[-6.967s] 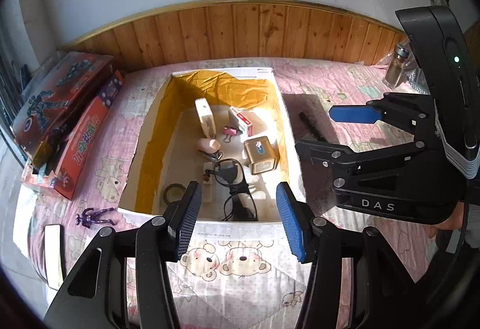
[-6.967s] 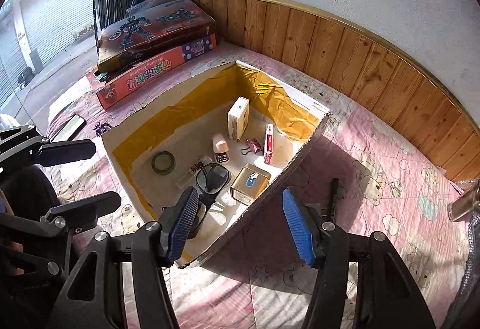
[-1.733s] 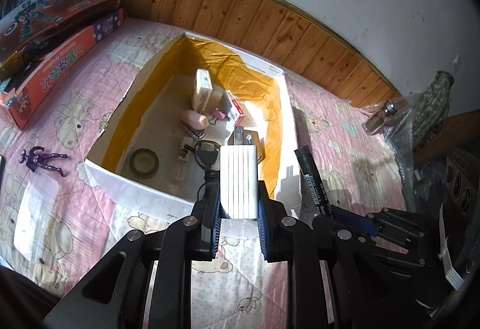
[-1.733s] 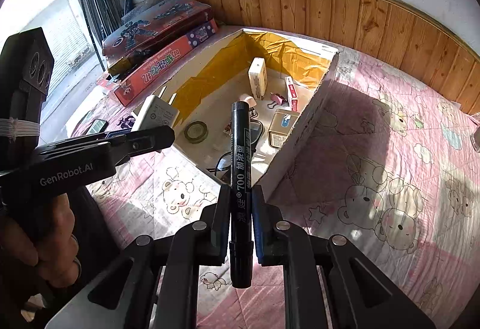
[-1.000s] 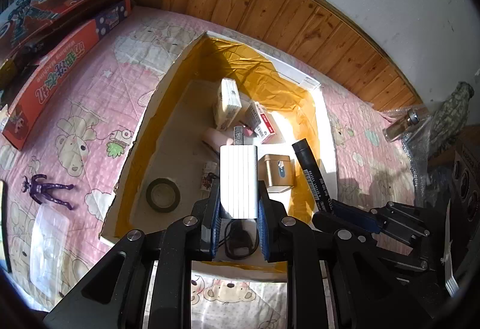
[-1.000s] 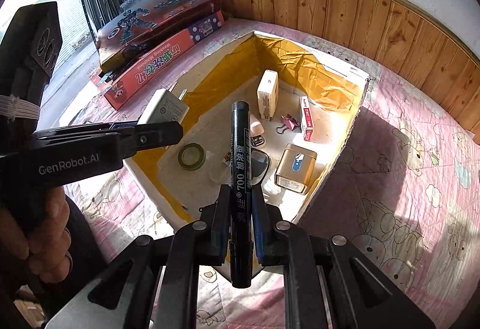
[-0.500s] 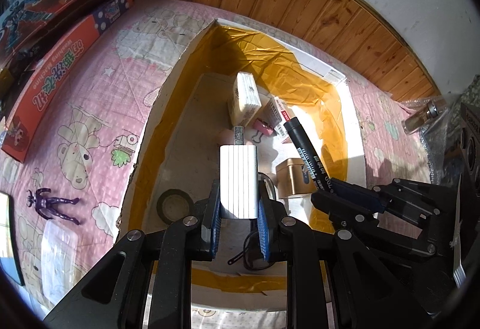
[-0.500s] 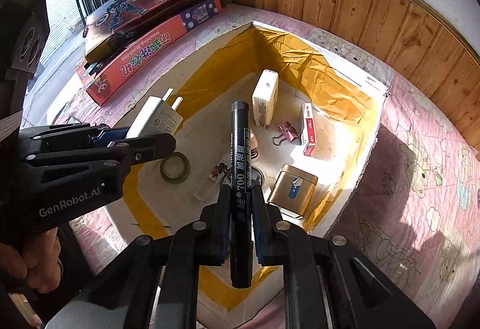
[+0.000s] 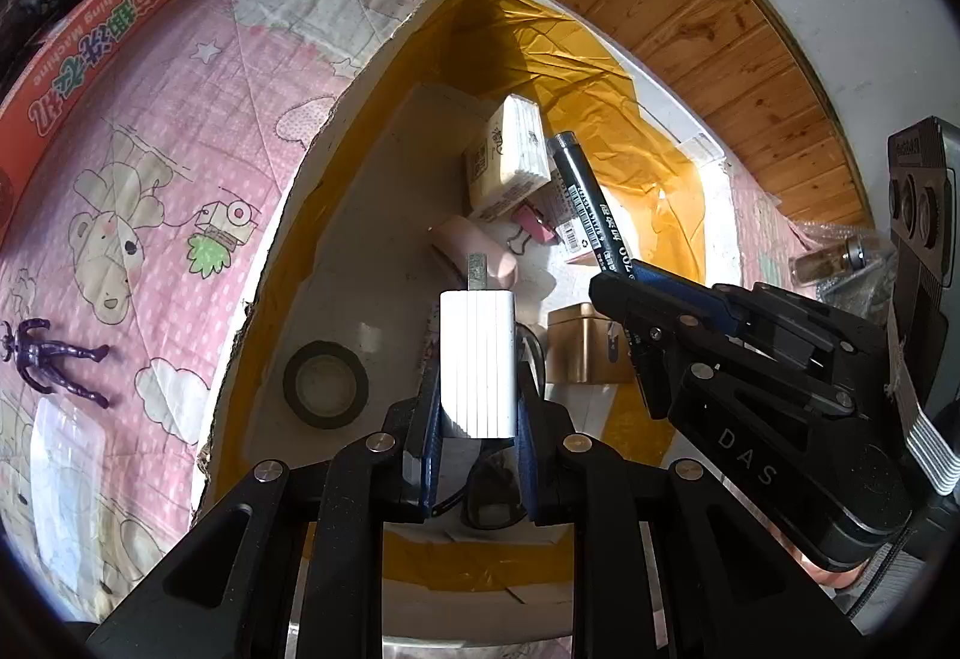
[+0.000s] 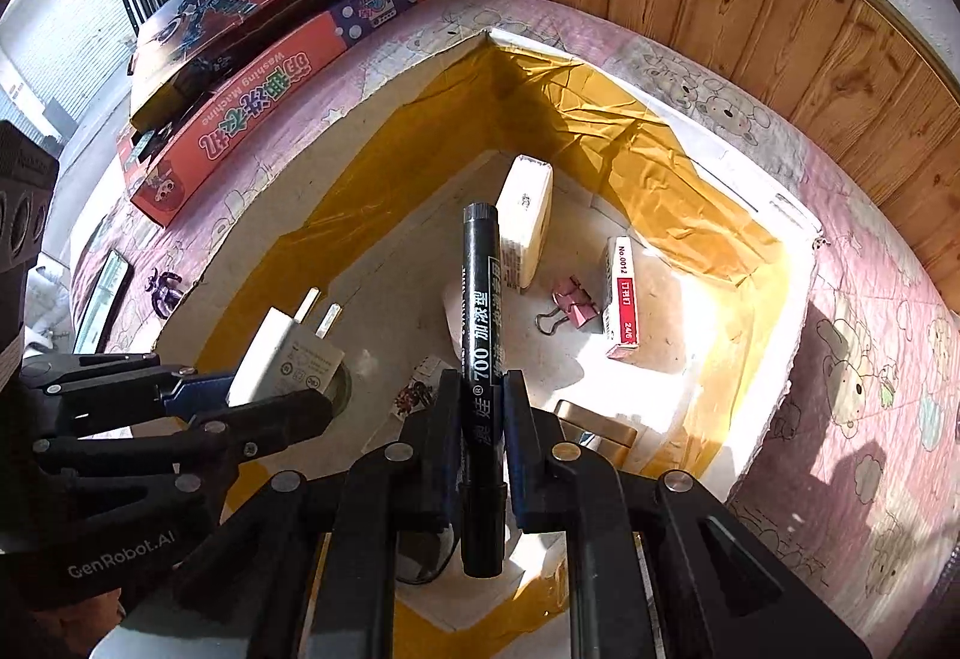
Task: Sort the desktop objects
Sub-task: 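Carry the white charger and black marker over the cardboard box with both tools, then open both tools to drop the charger and marker into the box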
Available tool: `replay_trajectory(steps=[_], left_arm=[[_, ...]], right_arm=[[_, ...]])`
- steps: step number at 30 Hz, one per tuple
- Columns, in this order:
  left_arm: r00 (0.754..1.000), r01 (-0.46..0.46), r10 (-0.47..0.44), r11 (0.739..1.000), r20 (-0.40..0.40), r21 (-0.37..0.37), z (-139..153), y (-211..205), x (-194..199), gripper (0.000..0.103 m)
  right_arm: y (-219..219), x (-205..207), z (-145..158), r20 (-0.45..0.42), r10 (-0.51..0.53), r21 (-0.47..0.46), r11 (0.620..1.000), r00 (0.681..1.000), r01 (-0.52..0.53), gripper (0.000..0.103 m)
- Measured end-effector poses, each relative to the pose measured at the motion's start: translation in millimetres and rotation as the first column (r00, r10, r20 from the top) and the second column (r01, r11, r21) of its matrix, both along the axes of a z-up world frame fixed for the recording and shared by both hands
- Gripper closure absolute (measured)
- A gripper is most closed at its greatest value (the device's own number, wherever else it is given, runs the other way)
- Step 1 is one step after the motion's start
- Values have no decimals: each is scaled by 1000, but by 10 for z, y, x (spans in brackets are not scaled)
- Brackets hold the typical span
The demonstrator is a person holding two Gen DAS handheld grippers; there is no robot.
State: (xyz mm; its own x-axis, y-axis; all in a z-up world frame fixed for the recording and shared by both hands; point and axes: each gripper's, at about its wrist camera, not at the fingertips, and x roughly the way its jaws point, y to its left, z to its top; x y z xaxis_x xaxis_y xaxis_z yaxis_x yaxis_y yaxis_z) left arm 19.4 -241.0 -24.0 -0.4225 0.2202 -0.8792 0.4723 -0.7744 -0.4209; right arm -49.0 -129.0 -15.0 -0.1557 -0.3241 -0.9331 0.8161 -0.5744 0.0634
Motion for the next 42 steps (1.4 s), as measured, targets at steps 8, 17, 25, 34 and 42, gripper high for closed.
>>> replay_trajectory(steps=[8, 17, 25, 34, 42], left_arm=[[999, 12, -12, 1000, 33, -6, -25, -51, -123, 82], [999, 30, -28, 998, 47, -52, -8, -219, -402, 82], [994, 73, -65, 993, 90, -93, -153, -277, -713, 82], [989, 98, -76, 980, 129, -175, -277, -249, -896, 78], [980, 167, -136, 961, 147, -222, -245, -144, -833, 68]], right_arm=[[-144, -304, -65, 38, -76, 2, 997, 996, 76, 88], [7, -791, -251, 188, -289, -35, 953, 939, 300, 88], [-33, -948, -392, 236, -330, 10, 941, 914, 337, 88], [-160, -916, -494, 251, -309, 40, 950, 917, 309, 88], [-169, -844, -508, 254, -286, 52, 958, 924, 282, 71]])
